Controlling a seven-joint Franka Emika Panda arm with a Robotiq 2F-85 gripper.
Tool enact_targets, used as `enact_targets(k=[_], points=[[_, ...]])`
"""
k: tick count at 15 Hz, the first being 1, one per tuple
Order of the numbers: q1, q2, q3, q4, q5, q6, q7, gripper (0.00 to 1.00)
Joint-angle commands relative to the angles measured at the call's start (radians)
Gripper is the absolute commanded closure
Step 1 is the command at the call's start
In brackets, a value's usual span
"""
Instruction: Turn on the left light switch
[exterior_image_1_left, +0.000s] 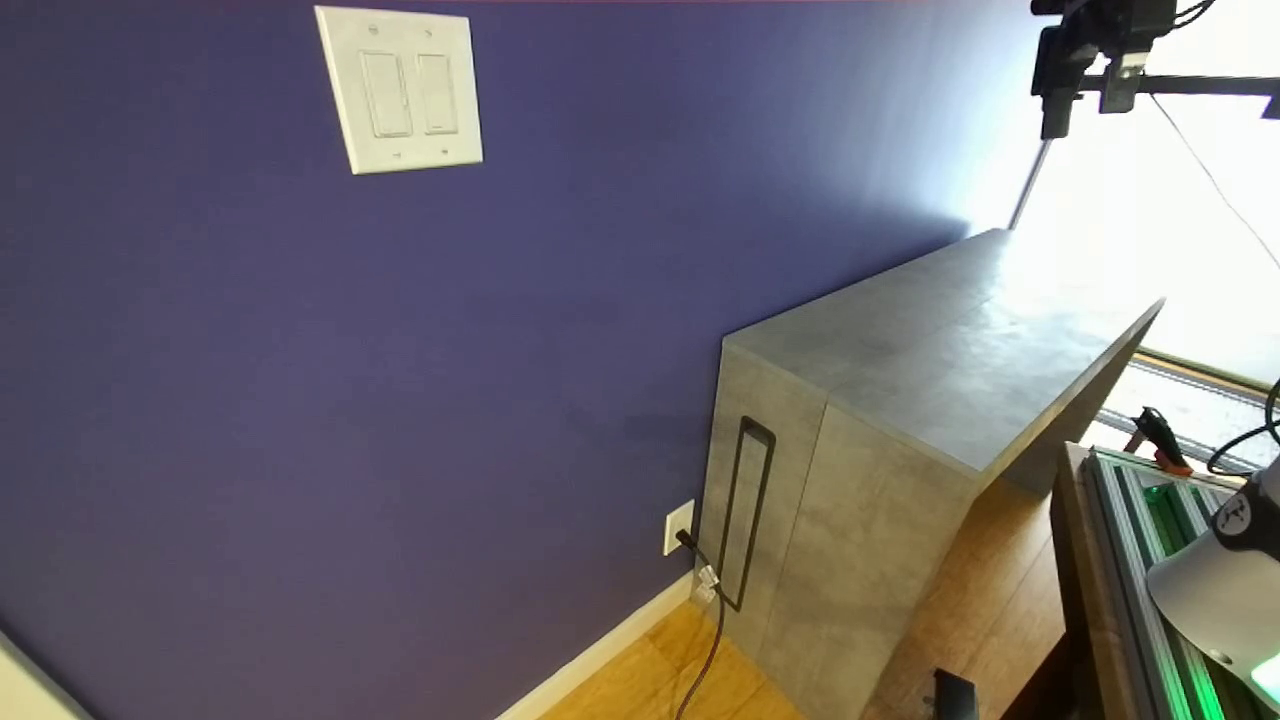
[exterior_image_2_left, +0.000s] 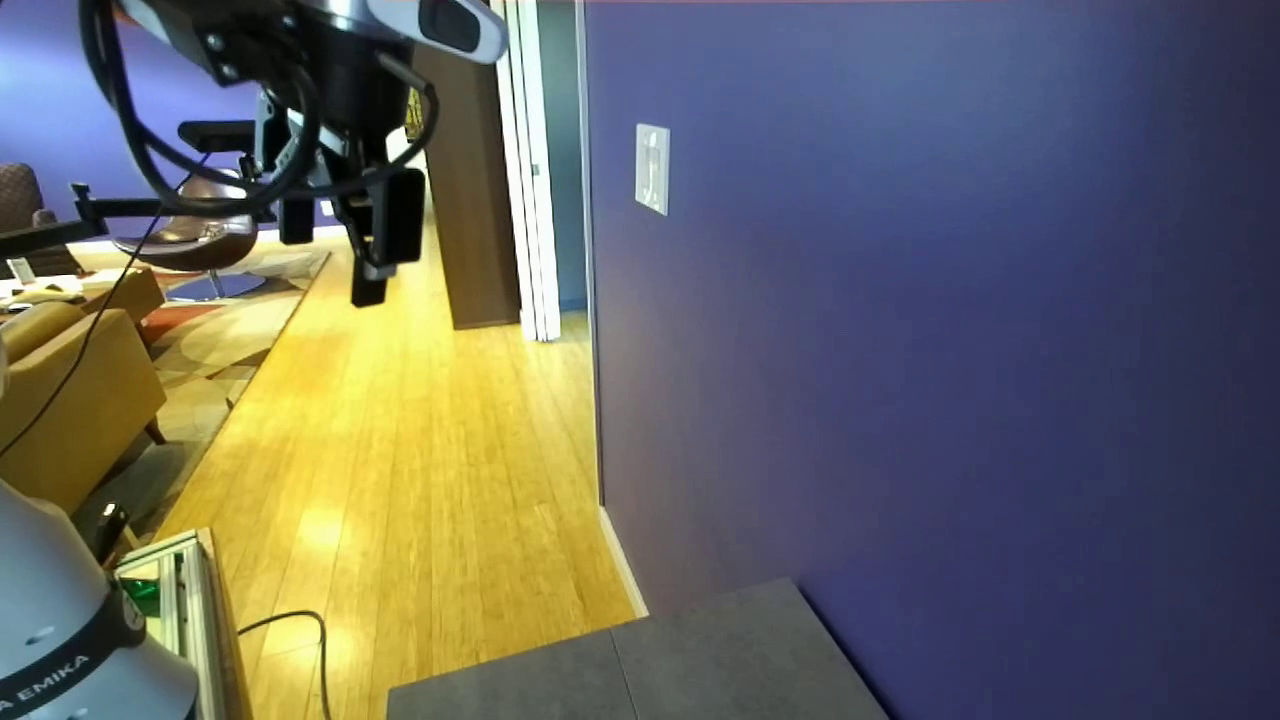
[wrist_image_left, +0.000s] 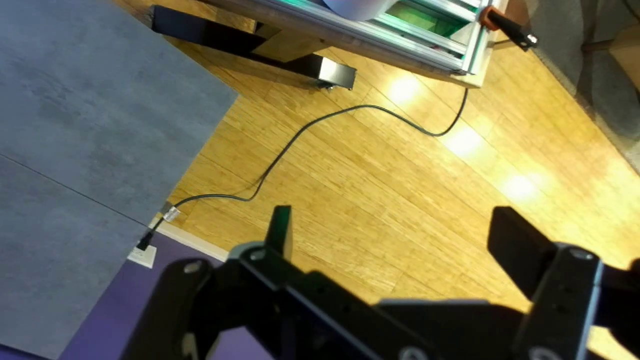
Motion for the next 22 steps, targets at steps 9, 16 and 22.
enact_targets(k=[9,16,22], points=[[0.022,-0.031,0.297,0.03,0.479,0.19,0.476,0.0],[0.03,0.091,0.535,0.069,0.378,0.649,0.816,0.0],[-0.038,0.319,0.677,0.233,0.082,0.763,1.219,0.0]])
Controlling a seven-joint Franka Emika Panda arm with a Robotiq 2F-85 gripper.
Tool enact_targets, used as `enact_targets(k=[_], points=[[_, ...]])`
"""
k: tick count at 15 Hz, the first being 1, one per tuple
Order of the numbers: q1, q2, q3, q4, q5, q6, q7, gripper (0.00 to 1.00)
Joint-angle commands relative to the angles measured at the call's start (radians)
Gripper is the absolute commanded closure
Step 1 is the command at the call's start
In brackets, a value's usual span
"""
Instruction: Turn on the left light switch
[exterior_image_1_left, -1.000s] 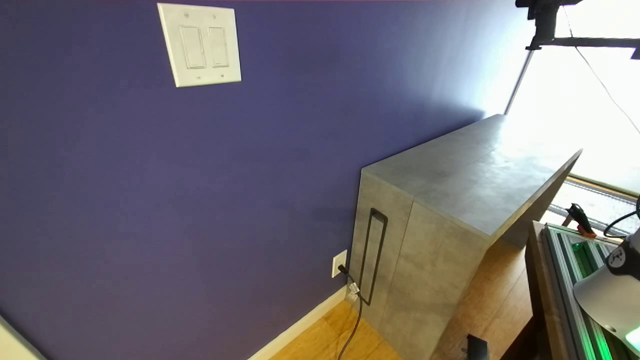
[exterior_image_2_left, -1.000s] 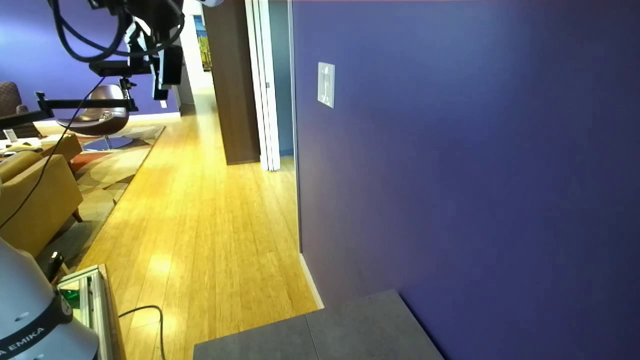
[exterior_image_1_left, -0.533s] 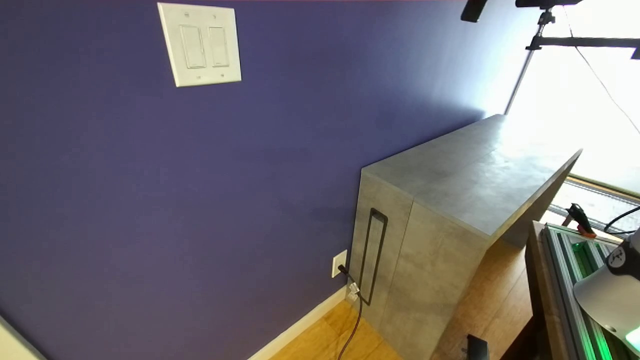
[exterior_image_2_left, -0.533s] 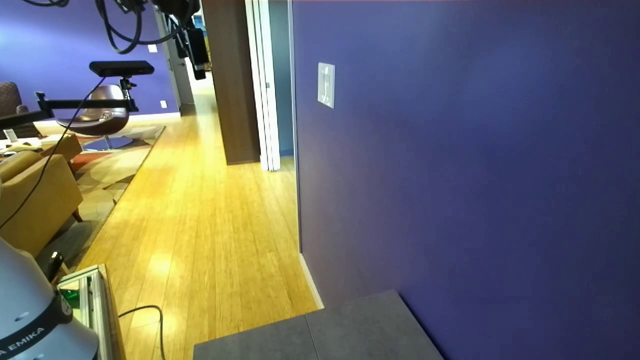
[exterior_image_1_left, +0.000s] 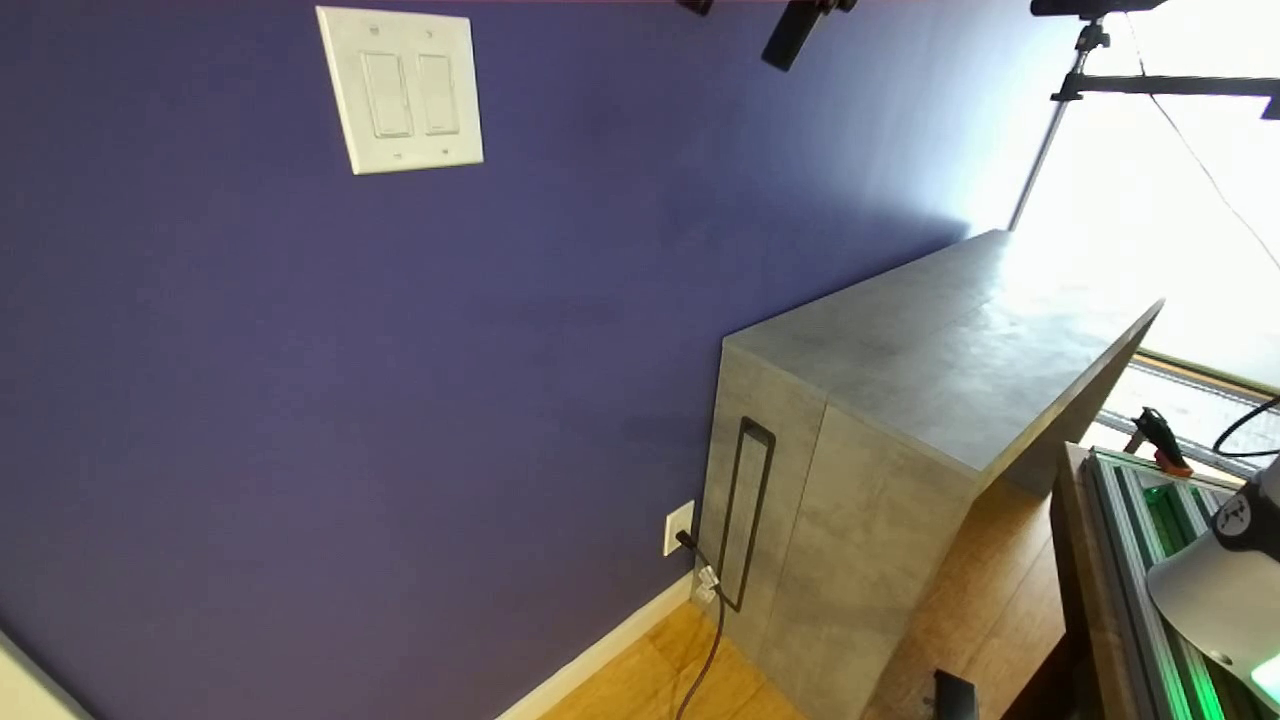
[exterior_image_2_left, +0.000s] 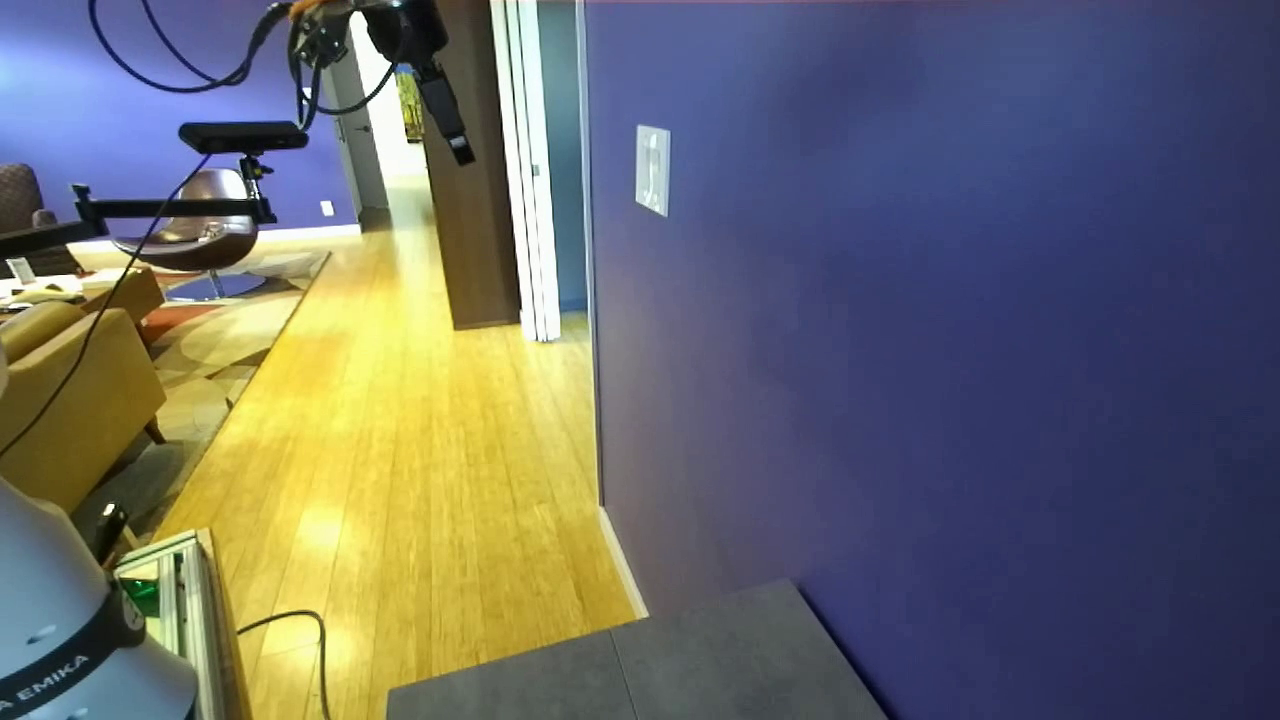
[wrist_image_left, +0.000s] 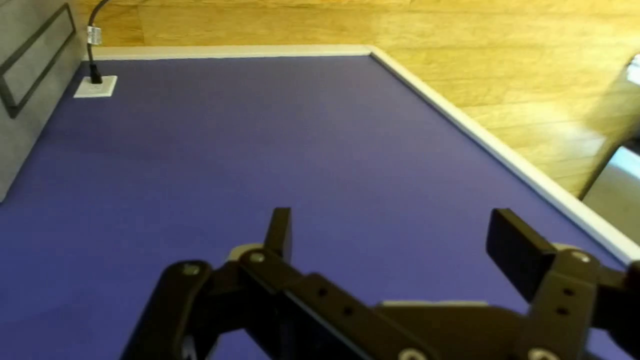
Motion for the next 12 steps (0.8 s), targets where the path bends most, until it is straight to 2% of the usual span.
enact_targets(k=[1,2,5,12], points=[[-0.042,0.163,0.048,0.171,-0.188,-0.065,0.199,0.0],[0.022,0.079,-0.009,0.062,-0.127,-0.005,0.127,0.0],[0.022,0.156,-0.011,0.132,-0.183,-0.029,0.176,0.0],[0.027,0.184,-0.006,0.171,-0.179,-0.024,0.207,0.0]])
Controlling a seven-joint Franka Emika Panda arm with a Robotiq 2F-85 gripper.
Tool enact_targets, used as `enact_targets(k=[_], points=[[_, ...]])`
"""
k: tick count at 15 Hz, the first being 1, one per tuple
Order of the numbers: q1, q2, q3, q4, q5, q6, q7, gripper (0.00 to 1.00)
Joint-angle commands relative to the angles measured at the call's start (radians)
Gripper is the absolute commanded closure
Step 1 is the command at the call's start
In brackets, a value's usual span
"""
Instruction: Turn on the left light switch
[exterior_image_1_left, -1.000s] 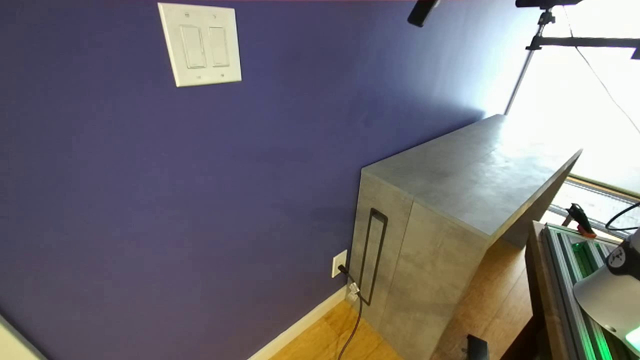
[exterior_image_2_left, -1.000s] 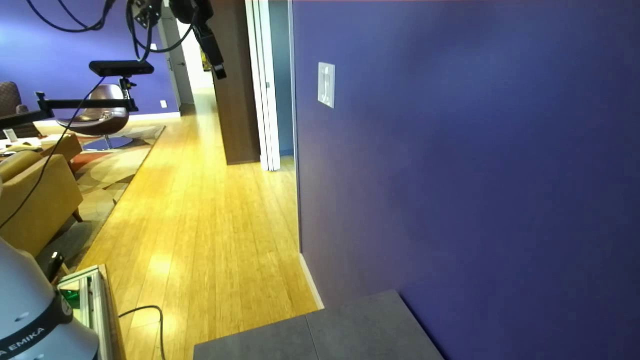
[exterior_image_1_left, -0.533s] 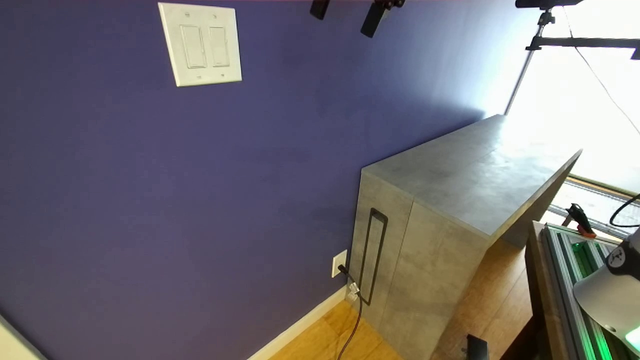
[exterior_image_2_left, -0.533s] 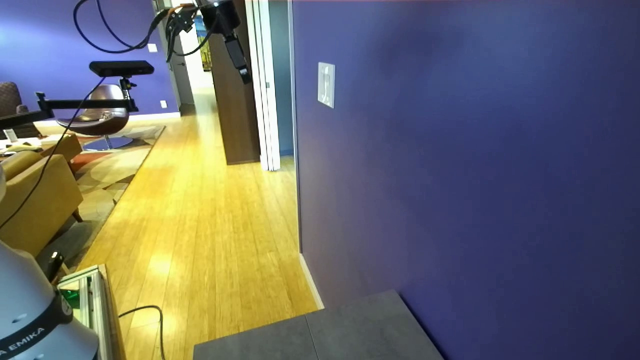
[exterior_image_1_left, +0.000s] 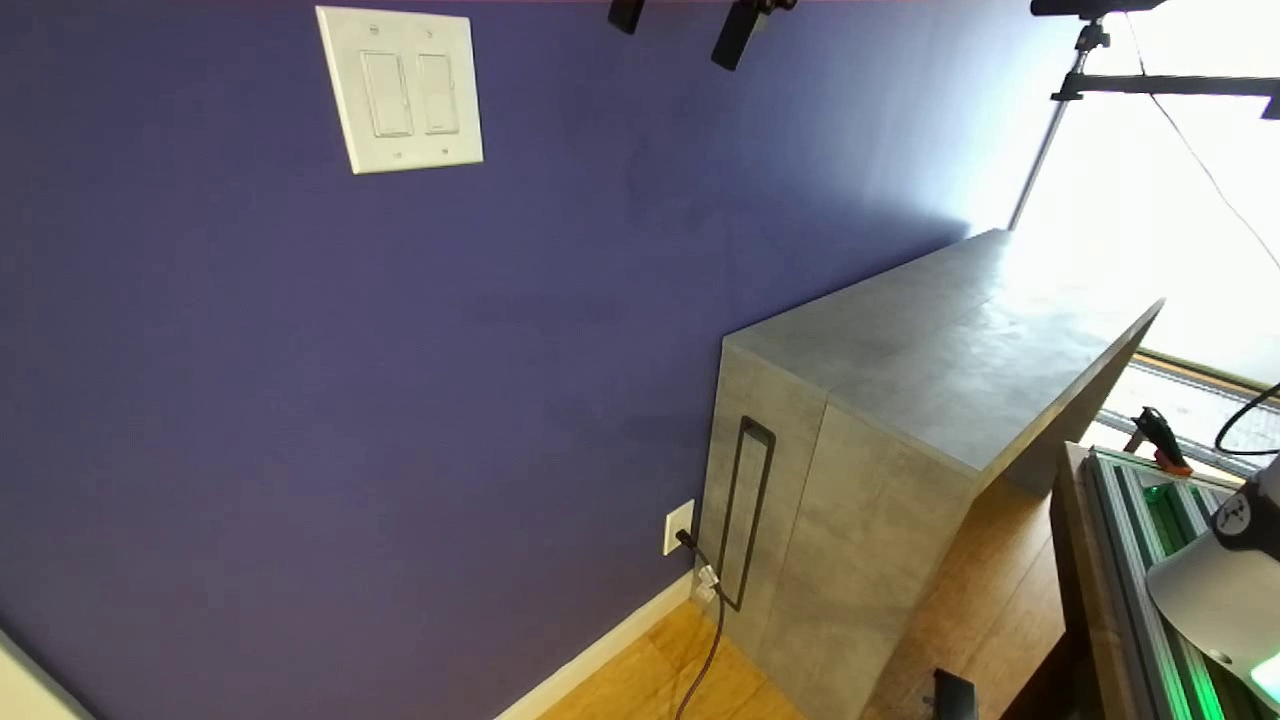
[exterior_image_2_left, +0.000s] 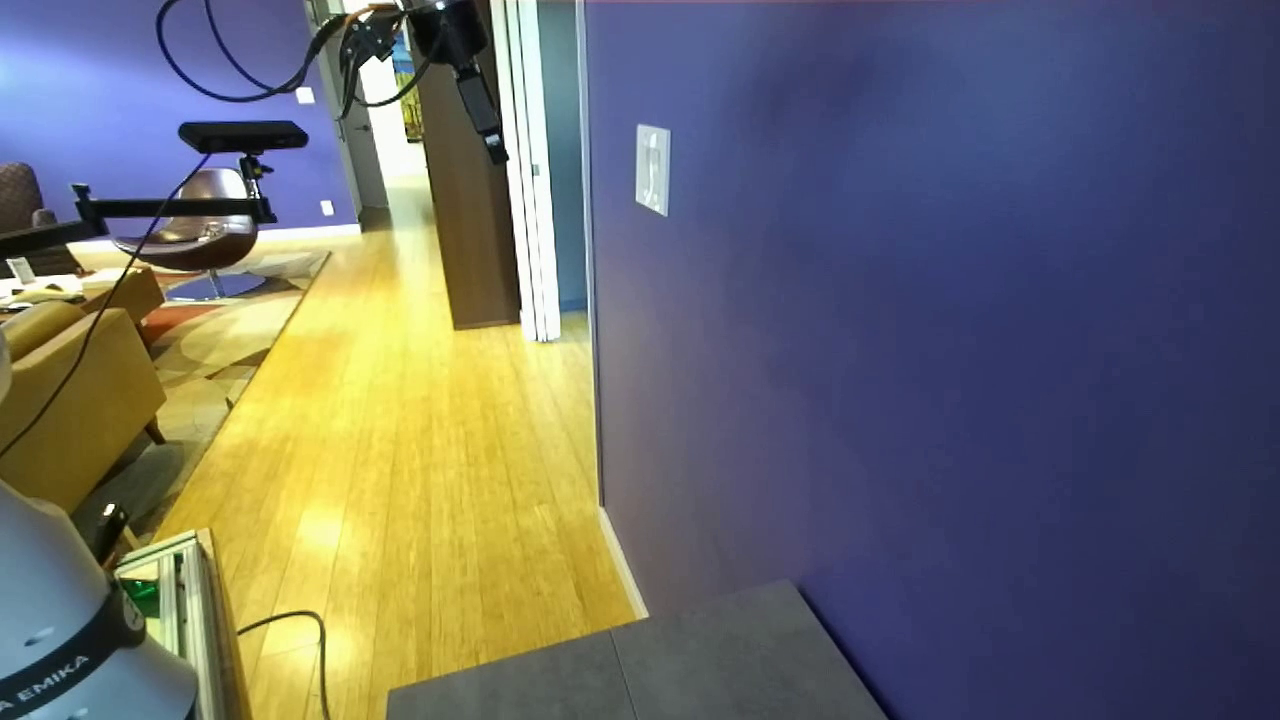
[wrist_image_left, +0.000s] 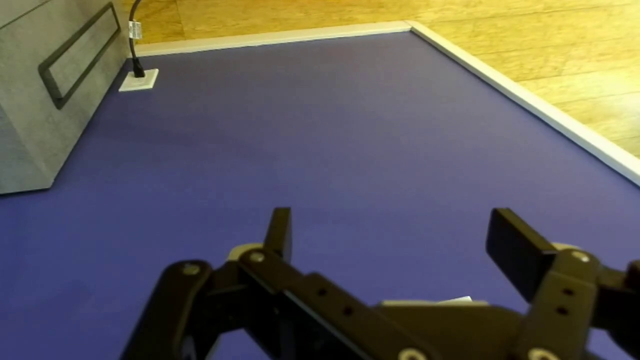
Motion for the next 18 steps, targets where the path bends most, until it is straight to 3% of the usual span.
enact_targets(k=[1,3,4,5,15,18], points=[[0.055,0.048,-0.021,0.048,-0.037,0.02,0.057,0.0],[0.064,0.091,-0.01,0.089,-0.059,0.038,0.092,0.0],[0.07,0.11,-0.005,0.108,-0.079,0.049,0.11,0.25],[0.071,0.131,0.002,0.127,-0.124,0.064,0.14,0.26],[0.164,0.388,-0.052,0.389,-0.413,0.072,0.326,0.98],[0.212,0.461,-0.087,0.467,-0.458,0.068,0.344,1.0]])
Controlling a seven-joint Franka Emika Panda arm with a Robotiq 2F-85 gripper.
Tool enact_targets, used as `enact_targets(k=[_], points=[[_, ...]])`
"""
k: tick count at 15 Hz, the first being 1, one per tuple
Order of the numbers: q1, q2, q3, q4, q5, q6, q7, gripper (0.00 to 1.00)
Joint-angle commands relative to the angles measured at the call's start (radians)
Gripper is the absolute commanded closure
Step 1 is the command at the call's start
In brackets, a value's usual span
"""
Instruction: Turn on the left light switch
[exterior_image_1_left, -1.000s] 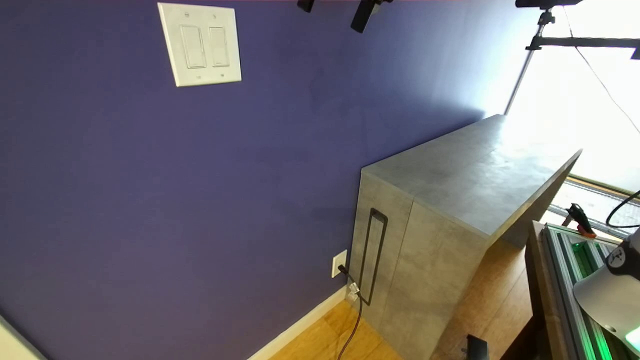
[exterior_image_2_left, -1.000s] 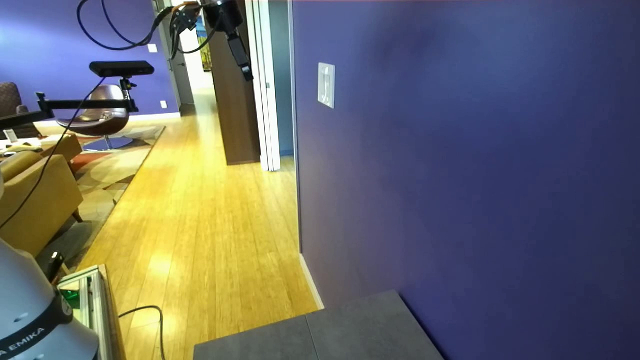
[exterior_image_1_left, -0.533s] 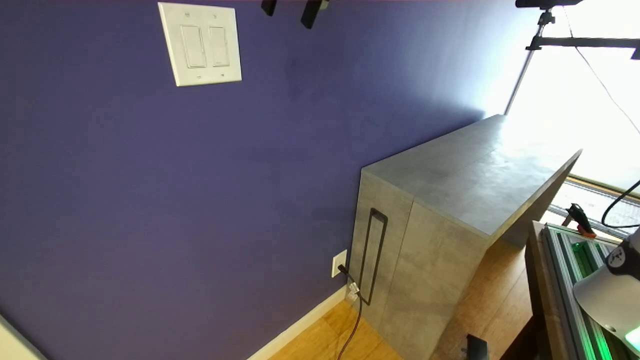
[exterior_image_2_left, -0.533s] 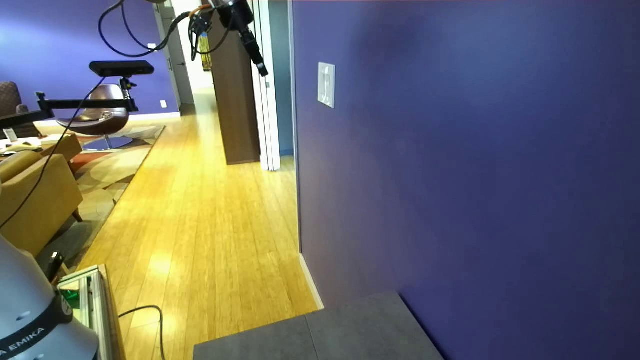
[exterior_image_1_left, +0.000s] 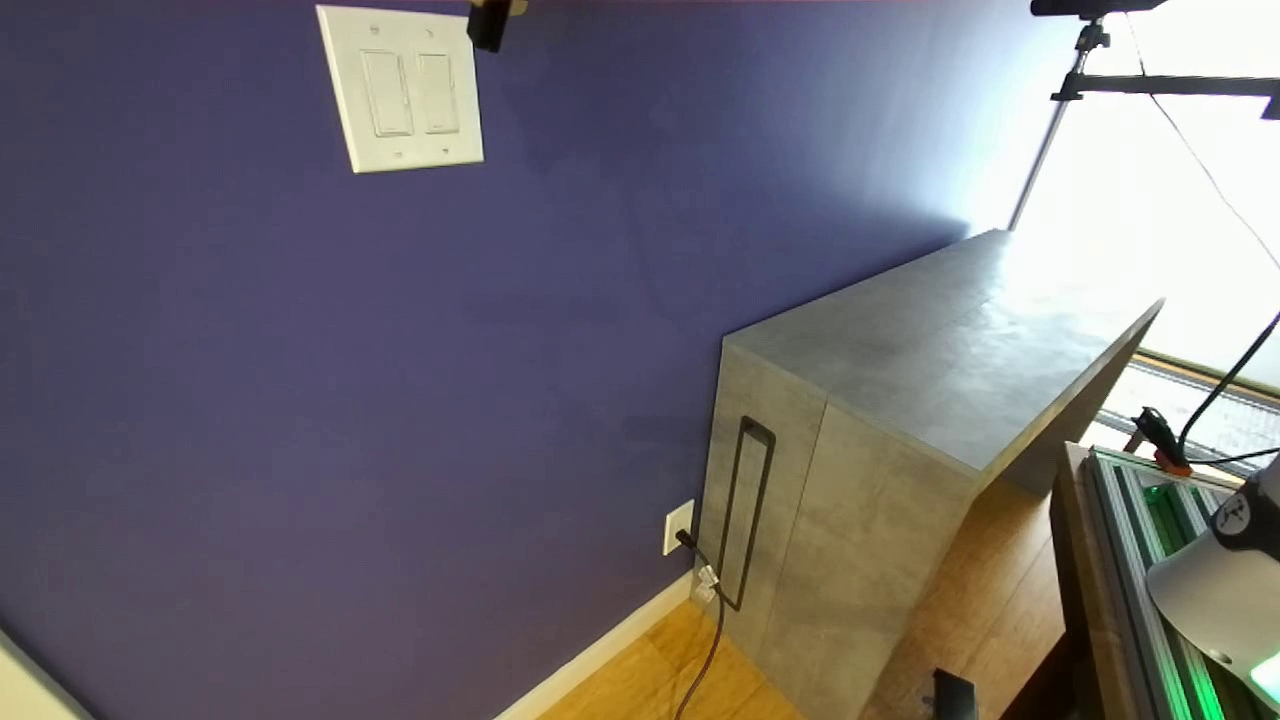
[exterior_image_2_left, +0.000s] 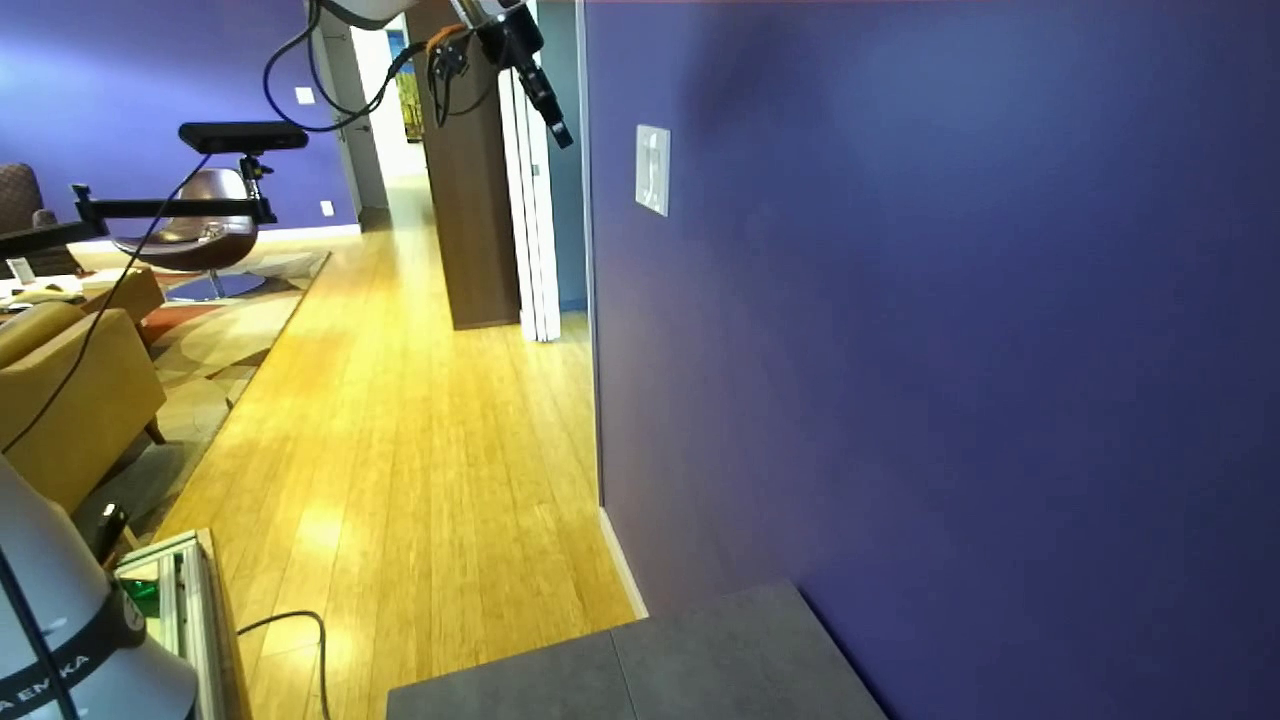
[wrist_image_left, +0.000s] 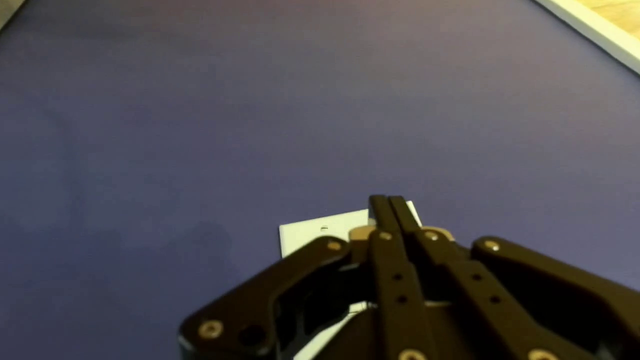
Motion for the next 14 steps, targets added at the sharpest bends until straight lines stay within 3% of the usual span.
enact_targets(k=[1,14], points=[[0.077,0.117,-0.055,0.14,-0.069,-0.019,0.046,1.0],[0.219,0.303,-0.228,0.331,-0.192,-0.027,0.067,1.0]])
